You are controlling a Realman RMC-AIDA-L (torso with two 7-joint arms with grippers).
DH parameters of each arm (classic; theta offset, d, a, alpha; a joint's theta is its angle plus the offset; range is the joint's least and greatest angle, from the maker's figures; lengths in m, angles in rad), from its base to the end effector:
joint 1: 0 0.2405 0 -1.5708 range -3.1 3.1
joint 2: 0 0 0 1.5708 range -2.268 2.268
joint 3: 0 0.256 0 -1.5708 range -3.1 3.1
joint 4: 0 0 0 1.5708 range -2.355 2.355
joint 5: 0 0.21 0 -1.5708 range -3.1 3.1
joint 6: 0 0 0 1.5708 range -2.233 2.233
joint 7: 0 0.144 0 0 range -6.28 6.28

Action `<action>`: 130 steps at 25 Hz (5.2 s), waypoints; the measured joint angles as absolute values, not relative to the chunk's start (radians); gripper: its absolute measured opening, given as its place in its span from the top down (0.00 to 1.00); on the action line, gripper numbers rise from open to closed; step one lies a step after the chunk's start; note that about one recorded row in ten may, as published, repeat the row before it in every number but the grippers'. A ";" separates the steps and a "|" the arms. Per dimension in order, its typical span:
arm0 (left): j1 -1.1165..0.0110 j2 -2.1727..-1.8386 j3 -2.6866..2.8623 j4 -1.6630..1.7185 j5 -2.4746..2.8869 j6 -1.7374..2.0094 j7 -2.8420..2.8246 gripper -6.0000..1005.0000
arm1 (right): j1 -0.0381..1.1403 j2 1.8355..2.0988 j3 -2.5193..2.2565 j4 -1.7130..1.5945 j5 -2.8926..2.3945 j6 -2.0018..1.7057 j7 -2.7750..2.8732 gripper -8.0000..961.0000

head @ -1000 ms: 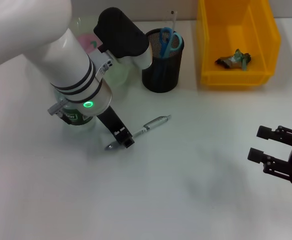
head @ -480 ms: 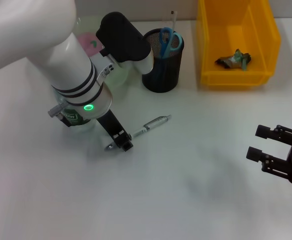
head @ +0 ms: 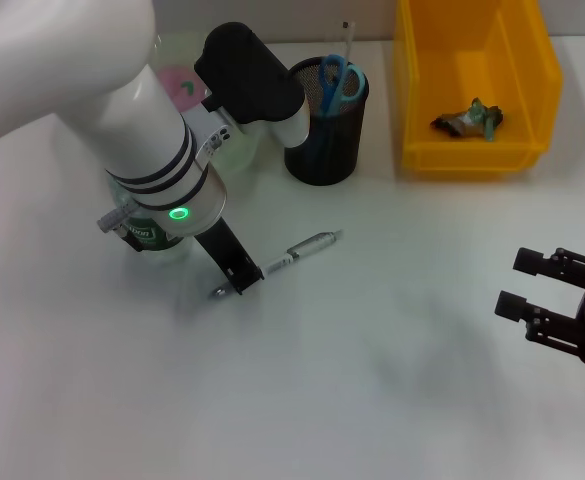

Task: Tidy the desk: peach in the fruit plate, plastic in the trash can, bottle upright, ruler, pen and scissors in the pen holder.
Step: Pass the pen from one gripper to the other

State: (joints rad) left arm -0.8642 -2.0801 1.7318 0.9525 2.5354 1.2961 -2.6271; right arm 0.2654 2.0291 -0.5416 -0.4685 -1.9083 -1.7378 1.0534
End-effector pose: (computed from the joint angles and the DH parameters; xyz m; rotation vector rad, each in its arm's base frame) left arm -0.1548 0.3700 -0.0872 -2.6882 -0.6628 0.7442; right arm 0.3337 0.2321 0.0148 -2.5151 0.6496 0.9214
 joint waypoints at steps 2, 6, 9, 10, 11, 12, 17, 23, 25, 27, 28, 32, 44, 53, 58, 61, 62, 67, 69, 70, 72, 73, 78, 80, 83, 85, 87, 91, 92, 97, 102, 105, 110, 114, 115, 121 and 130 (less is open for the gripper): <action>-0.865 -2.080 1.732 0.953 2.536 1.298 -2.626 0.69 | 0.265 2.028 -0.542 -0.468 -1.908 -1.738 1.054 0.36; -0.865 -2.080 1.732 0.954 2.534 1.302 -2.625 0.86 | 0.265 2.027 -0.539 -0.468 -1.908 -1.738 1.054 0.36; -0.863 -2.080 1.732 0.961 2.534 1.305 -2.625 0.92 | 0.265 2.026 -0.538 -0.468 -1.908 -1.738 1.054 0.36; -0.858 -2.080 1.729 0.972 2.534 1.307 -2.625 0.94 | 0.265 2.026 -0.538 -0.468 -1.908 -1.738 1.054 0.36; -0.858 -2.080 1.729 0.972 2.534 1.307 -2.625 0.95 | 0.265 2.026 -0.538 -0.468 -1.908 -1.738 1.054 0.36; -0.855 -2.080 1.725 0.981 2.534 1.311 -2.625 0.96 | 0.265 2.026 -0.538 -0.468 -1.908 -1.738 1.054 0.36; -0.859 -2.080 1.694 0.998 2.536 1.347 -2.625 1.00 | 0.263 2.026 -0.539 -0.468 -1.908 -1.738 1.055 0.37; -0.875 -2.080 1.679 1.000 2.541 1.366 -2.636 0.93 | 0.262 2.026 -0.542 -0.466 -1.908 -1.738 1.054 0.37; -0.877 -2.080 1.688 0.990 2.544 1.356 -2.642 0.89 | 0.263 2.026 -0.545 -0.466 -1.908 -1.738 1.052 0.37; -0.877 -2.080 1.690 0.988 2.545 1.352 -2.643 0.85 | 0.263 2.026 -0.545 -0.466 -1.908 -1.738 1.052 0.37; -0.878 -2.080 1.695 0.985 2.546 1.346 -2.643 0.82 | 0.264 2.026 -0.546 -0.466 -1.908 -1.738 1.051 0.37; -0.878 -2.080 1.709 0.979 2.546 1.338 -2.643 0.71 | 0.266 2.026 -0.546 -0.466 -1.908 -1.738 1.050 0.38; -0.878 -2.080 1.744 0.952 2.546 1.315 -2.644 0.44 | 0.275 2.030 -0.548 -0.466 -1.908 -1.726 1.050 0.38; -0.904 -2.080 1.739 0.951 2.557 1.364 -2.641 0.47 | 0.275 2.029 -0.548 -0.466 -1.908 -1.725 1.052 0.39; -0.933 -2.080 1.717 0.957 2.586 1.421 -2.645 0.47 | 0.275 2.028 -0.548 -0.466 -1.908 -1.726 1.054 0.39; -0.942 -2.080 1.708 0.952 2.594 1.429 -2.646 0.47 | 0.274 2.028 -0.548 -0.466 -1.909 -1.725 1.053 0.39; -0.943 -2.080 1.708 0.949 2.597 1.429 -2.646 0.47 | 0.274 2.028 -0.548 -0.466 -1.910 -1.726 1.053 0.39; -0.946 -2.080 1.714 0.924 2.598 1.414 -2.646 0.47 | 0.275 2.030 -0.548 -0.466 -1.917 -1.726 1.050 0.40; -0.946 -2.080 1.715 0.912 2.598 1.406 -2.646 0.47 | 0.275 2.030 -0.548 -0.466 -1.918 -1.726 1.050 0.40; -0.946 -2.080 1.715 0.909 2.596 1.403 -2.646 0.47 | 0.275 2.030 -0.548 -0.465 -1.918 -1.725 1.049 0.40; -0.946 -2.080 1.715 0.904 2.592 1.396 -2.646 0.47 | 0.276 2.030 -0.548 -0.465 -1.918 -1.725 1.049 0.40; -0.946 -2.080 1.715 0.903 2.591 1.395 -2.646 0.47 | 0.276 2.031 -0.548 -0.465 -1.919 -1.724 1.049 0.40; -0.940 -2.080 1.717 0.901 2.581 1.386 -2.646 0.47 | 0.276 2.032 -0.548 -0.465 -1.919 -1.722 1.049 0.40; -0.937 -2.080 1.718 0.900 2.568 1.380 -2.644 0.47 | 0.276 2.033 -0.548 -0.465 -1.920 -1.718 1.049 0.41; -0.935 -2.080 1.718 0.899 2.563 1.377 -2.642 0.47 | 0.276 2.033 -0.548 -0.465 -1.921 -1.716 1.048 0.41; -0.933 -2.080 1.718 0.899 2.561 1.374 -2.641 0.47 | 0.276 2.033 -0.548 -0.465 -1.922 -1.716 1.048 0.41; -0.932 -2.080 1.718 0.898 2.561 1.370 -2.640 0.47 | 0.276 2.034 -0.548 -0.465 -1.922 -1.715 1.048 0.41; -0.930 -2.080 1.718 0.894 2.560 1.365 -2.638 0.47 | 0.276 2.034 -0.548 -0.465 -1.922 -1.715 1.048 0.41; -0.930 -2.080 1.718 0.891 2.560 1.363 -2.638 0.47 | 0.276 2.034 -0.548 -0.465 -1.922 -1.715 1.048 0.41; -0.934 -2.080 1.718 0.876 2.560 1.357 -2.637 0.51 | 0.277 2.034 -0.548 -0.465 -1.922 -1.713 1.048 0.42; -0.936 -2.080 1.718 0.874 2.560 1.355 -2.636 0.55 | 0.279 2.033 -0.548 -0.465 -1.922 -1.710 1.048 0.42; -0.937 -2.080 1.718 0.874 2.560 1.355 -2.635 0.55 | 0.282 2.033 -0.548 -0.465 -1.922 -1.705 1.048 0.42; -0.937 -2.080 1.718 0.874 2.560 1.357 -2.634 0.55 | 0.286 2.032 -0.548 -0.465 -1.922 -1.701 1.048 0.42; -0.937 -2.080 1.719 0.874 2.560 1.357 -2.634 0.55 | 0.288 2.032 -0.548 -0.465 -1.926 -1.700 1.050 0.43; -0.937 -2.080 1.720 0.874 2.560 1.357 -2.634 0.55 | 0.290 2.031 -0.548 -0.465 -1.928 -1.700 1.051 0.43; -0.937 -2.080 1.739 0.874 2.550 1.356 -2.634 0.55 | 0.293 2.031 -0.548 -0.465 -1.929 -1.699 1.053 0.43; -0.933 -2.080 1.742 0.874 2.550 1.342 -2.634 0.56 | 0.296 2.031 -0.548 -0.465 -1.931 -1.698 1.054 0.44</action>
